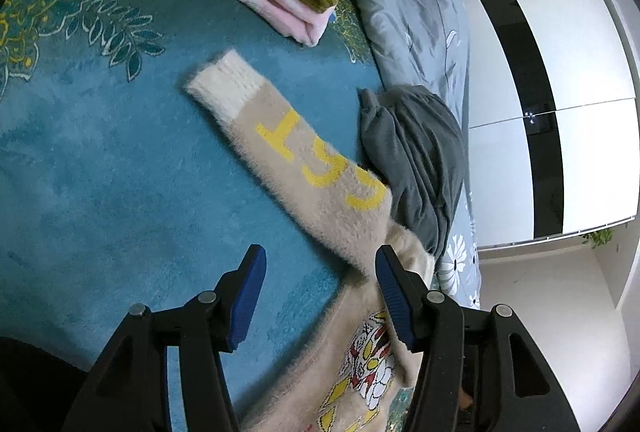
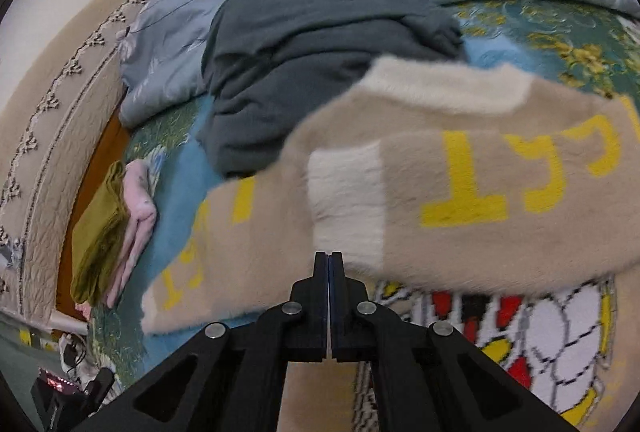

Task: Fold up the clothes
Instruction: 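Grasp the lettered sleeve cuff with the right gripper and fold it across the body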

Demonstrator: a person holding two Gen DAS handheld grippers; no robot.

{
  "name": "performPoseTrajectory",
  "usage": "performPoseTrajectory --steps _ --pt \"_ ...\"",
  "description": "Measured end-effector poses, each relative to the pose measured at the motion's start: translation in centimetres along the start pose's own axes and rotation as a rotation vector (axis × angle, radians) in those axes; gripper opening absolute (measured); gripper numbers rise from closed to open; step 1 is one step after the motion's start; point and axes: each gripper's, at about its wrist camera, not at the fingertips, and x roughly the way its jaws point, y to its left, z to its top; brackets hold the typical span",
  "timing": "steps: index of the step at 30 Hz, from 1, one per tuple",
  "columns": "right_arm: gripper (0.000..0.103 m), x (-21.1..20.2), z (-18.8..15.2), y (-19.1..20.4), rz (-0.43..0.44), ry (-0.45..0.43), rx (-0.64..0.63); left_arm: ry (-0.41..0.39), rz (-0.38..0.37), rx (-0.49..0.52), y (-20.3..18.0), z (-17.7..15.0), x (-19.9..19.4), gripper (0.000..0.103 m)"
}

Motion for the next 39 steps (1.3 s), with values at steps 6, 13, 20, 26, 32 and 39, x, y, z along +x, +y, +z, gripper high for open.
performPoseTrajectory --steps 6,13,20,26,32,39 --pt "0.004 -3.2 0.0 -0.7 0.070 -0.037 -0.010 0.002 -0.005 -0.052 0.9 1.5 0.5 0.058" --pt "0.005 -6.8 -2.2 -4.7 0.111 -0.063 0.089 -0.061 0.041 -0.143 2.9 6.5 0.7 0.058" --pt "0.005 -8.8 -5.1 -9.1 0.107 -0.072 0.218 -0.065 0.071 -0.305 6.2 9.8 3.2 0.057" --pt "0.005 -9.9 -5.9 -11.9 0.082 -0.077 0.272 -0.039 0.171 -0.265 5.7 10.7 5.6 0.043" --pt "0.005 -10.5 -6.0 -13.8 0.091 -0.095 0.304 -0.013 0.271 -0.242 5.4 10.8 6.4 0.009" --pt "0.005 -10.7 -6.4 -15.6 0.132 -0.109 0.340 -0.028 0.191 -0.065 -2.2 11.2 4.2 0.006"
